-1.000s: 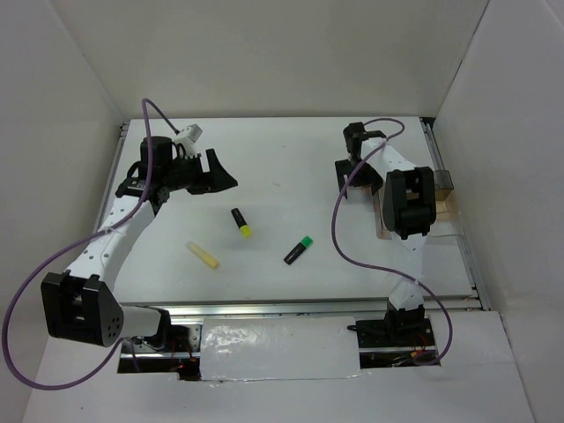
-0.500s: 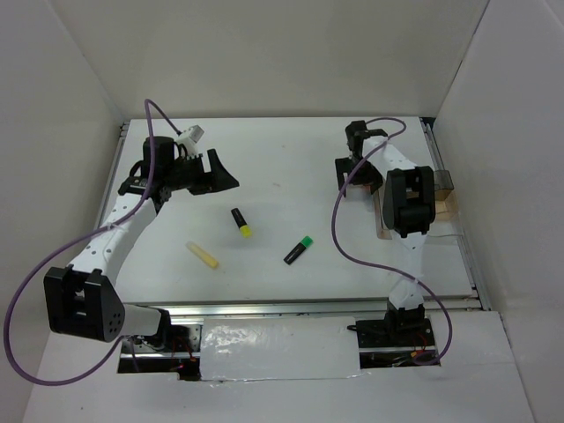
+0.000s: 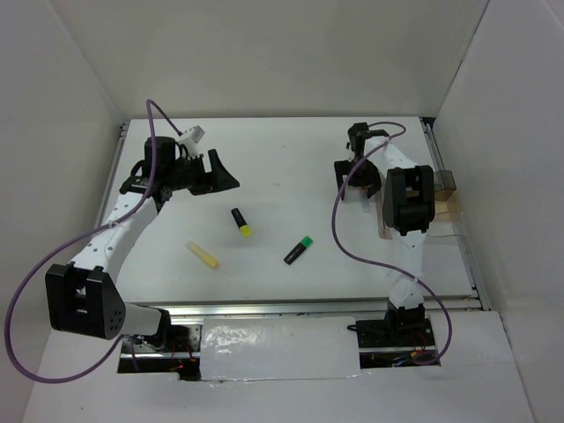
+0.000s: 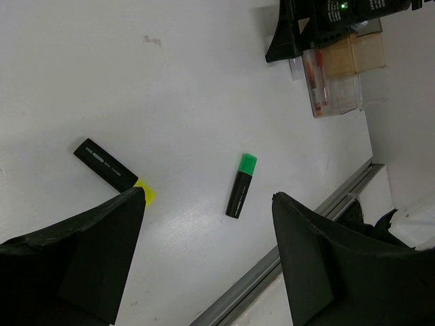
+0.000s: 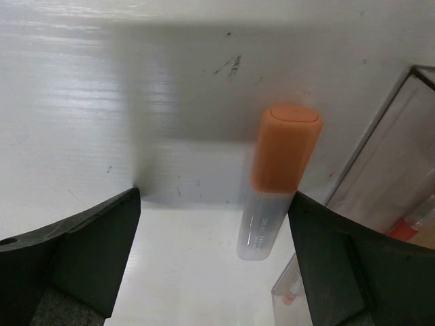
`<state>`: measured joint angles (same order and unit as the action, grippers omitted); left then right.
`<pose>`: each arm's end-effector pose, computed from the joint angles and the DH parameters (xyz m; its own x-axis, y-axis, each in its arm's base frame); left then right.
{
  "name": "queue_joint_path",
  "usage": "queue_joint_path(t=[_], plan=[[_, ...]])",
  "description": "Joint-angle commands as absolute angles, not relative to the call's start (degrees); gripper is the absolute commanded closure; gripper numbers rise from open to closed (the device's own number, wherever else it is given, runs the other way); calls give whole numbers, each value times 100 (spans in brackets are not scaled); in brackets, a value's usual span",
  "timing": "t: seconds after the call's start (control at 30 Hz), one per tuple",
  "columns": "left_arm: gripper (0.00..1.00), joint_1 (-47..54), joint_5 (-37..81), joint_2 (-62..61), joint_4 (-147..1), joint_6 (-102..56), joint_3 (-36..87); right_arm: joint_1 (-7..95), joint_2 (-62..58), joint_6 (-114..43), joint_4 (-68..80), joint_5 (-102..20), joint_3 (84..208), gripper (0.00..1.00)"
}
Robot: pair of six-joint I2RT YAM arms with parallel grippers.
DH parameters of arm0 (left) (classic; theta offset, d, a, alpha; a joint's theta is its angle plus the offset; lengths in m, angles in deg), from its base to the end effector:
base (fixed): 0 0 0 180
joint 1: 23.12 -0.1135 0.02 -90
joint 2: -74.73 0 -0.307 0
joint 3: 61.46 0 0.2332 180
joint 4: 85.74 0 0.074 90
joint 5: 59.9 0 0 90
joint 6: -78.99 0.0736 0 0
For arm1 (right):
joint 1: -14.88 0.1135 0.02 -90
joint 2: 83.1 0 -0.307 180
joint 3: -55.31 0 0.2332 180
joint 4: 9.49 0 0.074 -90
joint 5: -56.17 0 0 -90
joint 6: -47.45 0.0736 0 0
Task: Sort the stationery into containers
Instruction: Pick up the pen from the center of the board.
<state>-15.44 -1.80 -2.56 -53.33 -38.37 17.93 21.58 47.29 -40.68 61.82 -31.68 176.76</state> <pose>0.2954 -0.0791 0.3526 -0.7041 -0.2988 -0.6442 0.2724 0.7241 -0.6336 0.4714 0.0526 0.1657 -0.9819 -0.0825 -0.1705 -0.0783 0.9964 -0.0314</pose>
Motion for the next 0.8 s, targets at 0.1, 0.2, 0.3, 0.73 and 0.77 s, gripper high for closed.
queue_joint_path(t=[0.1, 0.2, 0.3, 0.73, 0.77], plan=[[13, -1565, -295, -288, -5536, -3843, 1963, 2525, 4663, -4387, 6360, -3067, 17727, 17], [13, -1565, -304, -261, -5562, -3843, 1910, 2525, 4619, -4413, 6412, -3268, 17744, 35], [13, -1565, -304, -235, -5545, -3835, 1884, 2595, 4601, -4430, 6430, -3295, 17674, 42], [14, -1574, -304, -147, -5527, -3756, 1866, 2613, 4628, -5019, 6544, -3357, 17647, 97], [14, -1583, -304, -147, -5527, -3755, 1866, 2604, 4610, -5072, 6562, -3357, 17665, 100]])
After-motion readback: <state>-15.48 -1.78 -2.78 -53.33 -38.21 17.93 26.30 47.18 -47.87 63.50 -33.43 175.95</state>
